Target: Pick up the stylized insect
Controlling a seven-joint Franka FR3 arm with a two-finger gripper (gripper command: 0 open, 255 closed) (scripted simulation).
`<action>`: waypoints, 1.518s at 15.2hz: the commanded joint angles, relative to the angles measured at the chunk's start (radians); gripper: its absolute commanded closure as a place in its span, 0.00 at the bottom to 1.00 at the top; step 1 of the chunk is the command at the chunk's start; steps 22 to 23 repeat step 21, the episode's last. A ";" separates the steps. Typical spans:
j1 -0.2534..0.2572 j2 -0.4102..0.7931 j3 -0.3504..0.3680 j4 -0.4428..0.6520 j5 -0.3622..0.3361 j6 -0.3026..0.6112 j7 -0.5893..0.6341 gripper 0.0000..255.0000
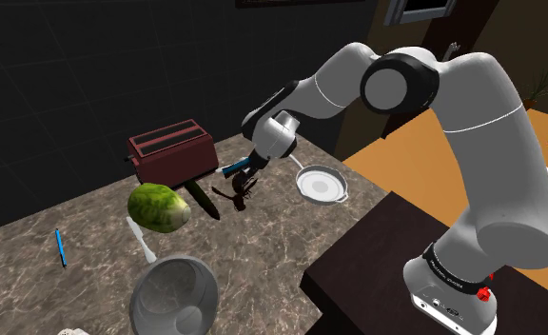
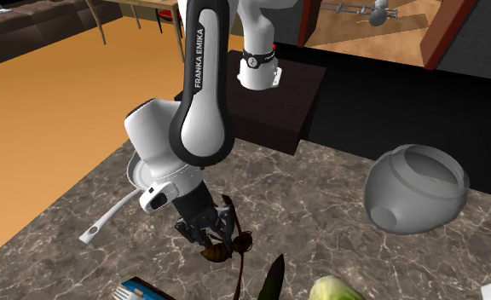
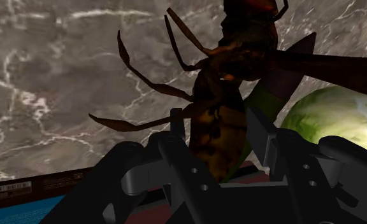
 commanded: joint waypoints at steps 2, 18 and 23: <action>0.001 0.003 -0.001 -0.004 -0.001 0.000 0.001 1.00; 0.030 -0.166 -0.046 -0.091 -0.079 -0.063 0.116 1.00; 0.033 -0.179 -0.050 -0.096 -0.087 -0.069 0.126 1.00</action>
